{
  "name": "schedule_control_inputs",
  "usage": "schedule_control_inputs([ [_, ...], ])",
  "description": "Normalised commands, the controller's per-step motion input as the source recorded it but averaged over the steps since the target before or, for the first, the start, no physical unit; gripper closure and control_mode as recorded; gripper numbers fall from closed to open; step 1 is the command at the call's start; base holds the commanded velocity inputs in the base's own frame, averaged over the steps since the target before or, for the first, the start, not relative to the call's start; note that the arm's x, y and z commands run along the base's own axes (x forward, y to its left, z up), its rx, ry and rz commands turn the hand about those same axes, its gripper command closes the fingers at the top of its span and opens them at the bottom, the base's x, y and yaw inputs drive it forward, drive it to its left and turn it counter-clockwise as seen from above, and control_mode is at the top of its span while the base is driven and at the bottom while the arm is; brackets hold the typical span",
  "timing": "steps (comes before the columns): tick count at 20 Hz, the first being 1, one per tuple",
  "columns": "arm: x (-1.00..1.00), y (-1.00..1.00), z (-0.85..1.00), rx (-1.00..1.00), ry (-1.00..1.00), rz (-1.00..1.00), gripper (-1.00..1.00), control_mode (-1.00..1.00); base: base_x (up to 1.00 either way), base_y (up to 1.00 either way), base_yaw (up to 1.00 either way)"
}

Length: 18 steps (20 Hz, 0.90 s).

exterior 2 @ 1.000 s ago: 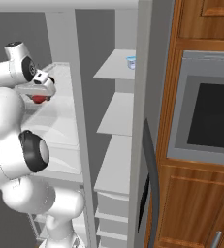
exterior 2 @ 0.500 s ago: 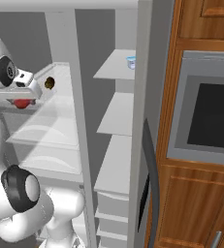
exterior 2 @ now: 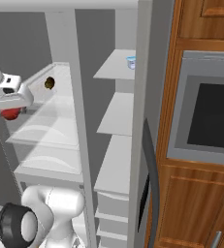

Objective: There's a steak in the fridge that needs to be moved to the freezer for freezing. Pick up the steak from the fridge, place it on any shelf in the freezer, and close the fridge and freezer doors when done.

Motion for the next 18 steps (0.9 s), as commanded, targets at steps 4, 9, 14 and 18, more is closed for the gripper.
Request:
schedule_control_inputs([
  [4, -0.92, -0.96, 0.01, -0.01, -0.02, 0.07, 1.00, -1.00, 0.00, 0.00, 0.00],
  [9, -0.66, -0.93, 0.05, 0.00, -0.02, 0.00, 1.00, -1.00, 0.00, 0.00, 0.00],
  [14, -0.23, -0.85, 0.11, 0.00, 0.00, 0.00, 1.00, -1.00, 0.00, 0.00, 0.00],
  [18, 0.00, -0.77, 0.17, 0.00, 0.00, 0.00, 1.00, -1.00, 0.00, 0.00, 0.00],
])
